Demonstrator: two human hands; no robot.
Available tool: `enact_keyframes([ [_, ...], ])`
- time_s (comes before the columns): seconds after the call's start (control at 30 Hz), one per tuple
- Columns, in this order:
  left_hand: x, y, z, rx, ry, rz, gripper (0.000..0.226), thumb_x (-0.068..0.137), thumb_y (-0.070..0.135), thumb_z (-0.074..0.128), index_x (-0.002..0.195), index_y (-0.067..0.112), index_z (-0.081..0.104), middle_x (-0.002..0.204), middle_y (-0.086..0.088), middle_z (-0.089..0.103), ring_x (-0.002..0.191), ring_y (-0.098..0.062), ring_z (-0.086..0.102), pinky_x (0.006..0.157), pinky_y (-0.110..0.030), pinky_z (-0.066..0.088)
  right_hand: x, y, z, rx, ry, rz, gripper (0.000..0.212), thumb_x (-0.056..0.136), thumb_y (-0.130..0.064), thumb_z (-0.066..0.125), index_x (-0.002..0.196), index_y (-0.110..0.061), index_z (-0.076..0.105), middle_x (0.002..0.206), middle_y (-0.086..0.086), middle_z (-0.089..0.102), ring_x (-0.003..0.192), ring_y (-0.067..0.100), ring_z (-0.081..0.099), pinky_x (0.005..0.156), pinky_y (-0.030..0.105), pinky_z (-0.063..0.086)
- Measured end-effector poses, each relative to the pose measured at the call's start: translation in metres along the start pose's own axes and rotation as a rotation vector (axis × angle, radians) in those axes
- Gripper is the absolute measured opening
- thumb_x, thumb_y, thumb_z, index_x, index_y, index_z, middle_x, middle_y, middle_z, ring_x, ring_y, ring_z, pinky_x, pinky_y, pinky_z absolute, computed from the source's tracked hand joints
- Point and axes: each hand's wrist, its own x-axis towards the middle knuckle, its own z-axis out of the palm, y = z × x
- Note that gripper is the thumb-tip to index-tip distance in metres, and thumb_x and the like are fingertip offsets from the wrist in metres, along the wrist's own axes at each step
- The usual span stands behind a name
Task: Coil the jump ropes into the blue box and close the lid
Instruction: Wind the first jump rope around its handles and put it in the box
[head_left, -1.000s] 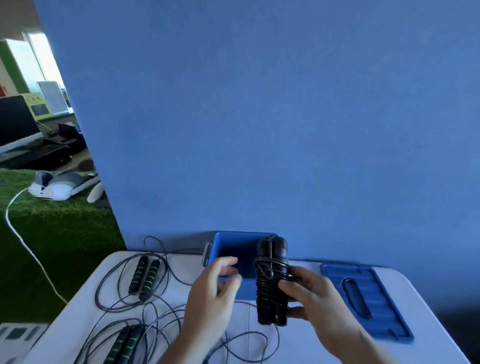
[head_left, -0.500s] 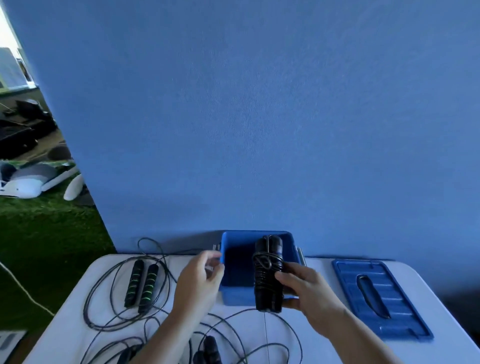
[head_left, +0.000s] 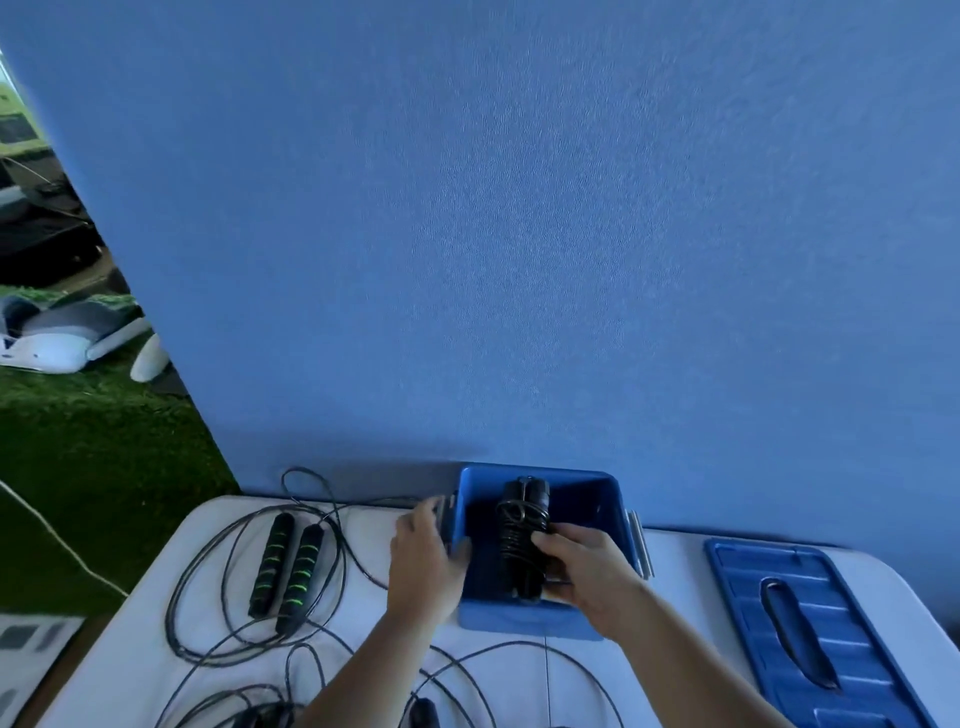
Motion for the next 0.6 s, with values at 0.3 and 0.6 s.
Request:
enact_keyframes([
  [0.3, -0.006, -0.009, 0.016, -0.063, -0.045, -0.100, 0.053, 0.100, 0.020, 0.051, 0.147, 0.026, 0.026, 0.084, 0.004, 0.066, 0.061, -0.009, 0.061, 0.044, -0.018, 0.035, 0.034, 0.009, -0.004, -0.070, -0.026, 0.073, 0.019, 0.095, -0.007, 0.065, 0.108, 0.005, 0.070, 0.105, 0.028, 0.073, 0.087, 0.034, 0.072, 0.080, 0.051, 0.061],
  [0.6, -0.028, -0.022, 0.022, -0.114, 0.023, -0.076, 0.053, 0.101, 0.026, 0.051, 0.146, 0.034, 0.026, 0.084, 0.003, 0.068, 0.062, -0.014, 0.061, 0.050, -0.022, 0.037, 0.049, 0.029, 0.007, -0.194, -0.024, 0.164, 0.014, 0.094, -0.004, 0.064, 0.104, -0.004, 0.072, 0.101, 0.020, 0.075, 0.088, 0.031, 0.072, 0.080, 0.050, 0.061],
])
